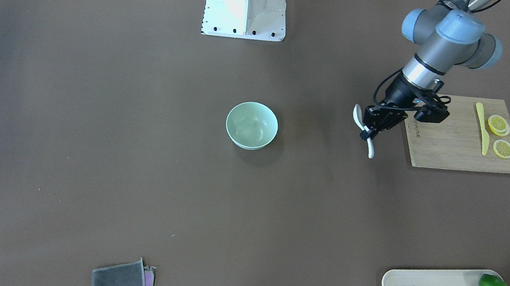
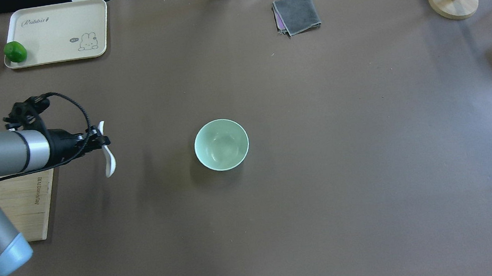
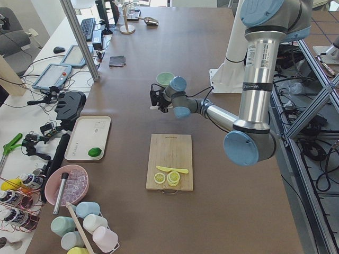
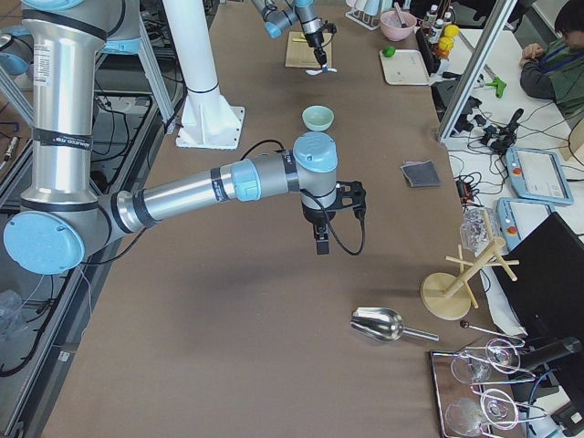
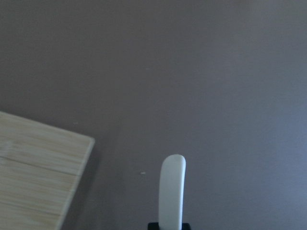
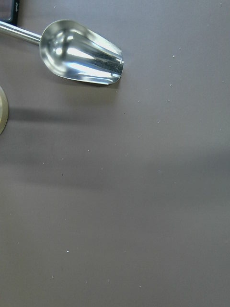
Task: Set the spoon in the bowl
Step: 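Carry the white spoon with the left gripper over the green bowl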
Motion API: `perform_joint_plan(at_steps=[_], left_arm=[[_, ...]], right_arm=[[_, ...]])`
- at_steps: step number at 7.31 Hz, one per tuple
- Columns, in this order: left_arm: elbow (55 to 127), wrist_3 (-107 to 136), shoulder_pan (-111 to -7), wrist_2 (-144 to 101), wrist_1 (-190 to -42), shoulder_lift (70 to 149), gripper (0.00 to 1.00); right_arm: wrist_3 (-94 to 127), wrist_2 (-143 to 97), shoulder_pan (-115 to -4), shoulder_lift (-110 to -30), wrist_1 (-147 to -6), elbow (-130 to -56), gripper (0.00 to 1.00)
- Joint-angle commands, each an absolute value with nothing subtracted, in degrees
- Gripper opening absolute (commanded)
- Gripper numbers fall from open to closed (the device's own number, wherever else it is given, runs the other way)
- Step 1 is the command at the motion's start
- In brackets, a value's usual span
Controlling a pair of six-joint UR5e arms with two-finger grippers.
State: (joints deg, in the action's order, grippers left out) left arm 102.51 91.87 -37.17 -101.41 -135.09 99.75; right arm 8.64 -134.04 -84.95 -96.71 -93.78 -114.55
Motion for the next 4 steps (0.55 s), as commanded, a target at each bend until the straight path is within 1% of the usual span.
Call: perform_joint_plan(at_steps=[1, 2, 3, 4], left_arm=[[99.95, 100.25, -29.75, -94.35, -122.94, 117.51, 0.0], [96.1, 101.41, -28.49, -91.87, -120.96, 122.82, 0.0], [93.37, 101.34, -28.3, -91.93, -121.37, 123.91, 0.0], [92.99, 101.34, -28.3, -91.85, -121.38, 123.93, 0.0]], right_arm=[[8.7, -134.03, -85.43, -97.47, -93.78, -114.52, 1.0], [8.7, -134.03, -85.6, -97.47, -93.78, -114.43, 1.0], [8.7, -134.03, -85.69, -97.47, -93.78, -114.43, 1.0], [8.79, -134.03, -85.69, -97.47, -93.78, -114.43, 1.0]])
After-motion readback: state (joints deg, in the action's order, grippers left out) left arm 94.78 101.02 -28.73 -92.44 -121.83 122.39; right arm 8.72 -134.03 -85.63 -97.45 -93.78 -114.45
